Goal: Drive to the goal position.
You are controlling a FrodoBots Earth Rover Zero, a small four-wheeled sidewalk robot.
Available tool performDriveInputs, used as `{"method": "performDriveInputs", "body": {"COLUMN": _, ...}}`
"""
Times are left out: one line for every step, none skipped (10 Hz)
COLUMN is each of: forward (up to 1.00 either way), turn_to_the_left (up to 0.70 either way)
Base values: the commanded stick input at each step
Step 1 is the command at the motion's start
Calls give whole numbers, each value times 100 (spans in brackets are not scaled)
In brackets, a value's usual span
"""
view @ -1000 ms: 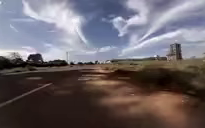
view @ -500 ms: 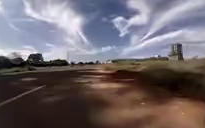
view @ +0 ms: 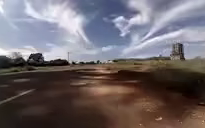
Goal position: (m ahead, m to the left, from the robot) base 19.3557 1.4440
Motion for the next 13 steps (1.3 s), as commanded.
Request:
{"method": "performDriveInputs", "body": {"forward": 100, "turn_to_the_left": 0}}
{"method": "performDriveInputs", "body": {"forward": 100, "turn_to_the_left": 0}}
{"method": "performDriveInputs", "body": {"forward": 100, "turn_to_the_left": 0}}
{"method": "performDriveInputs", "body": {"forward": 100, "turn_to_the_left": 0}}
{"method": "performDriveInputs", "body": {"forward": 100, "turn_to_the_left": 0}}
{"method": "performDriveInputs", "body": {"forward": 100, "turn_to_the_left": 0}}
{"method": "performDriveInputs", "body": {"forward": 100, "turn_to_the_left": 0}}
{"method": "performDriveInputs", "body": {"forward": 100, "turn_to_the_left": 0}}
{"method": "performDriveInputs", "body": {"forward": 100, "turn_to_the_left": 0}}
{"method": "performDriveInputs", "body": {"forward": 100, "turn_to_the_left": 0}}
{"method": "performDriveInputs", "body": {"forward": 100, "turn_to_the_left": 0}}
{"method": "performDriveInputs", "body": {"forward": 100, "turn_to_the_left": 0}}
{"method": "performDriveInputs", "body": {"forward": 100, "turn_to_the_left": 0}}
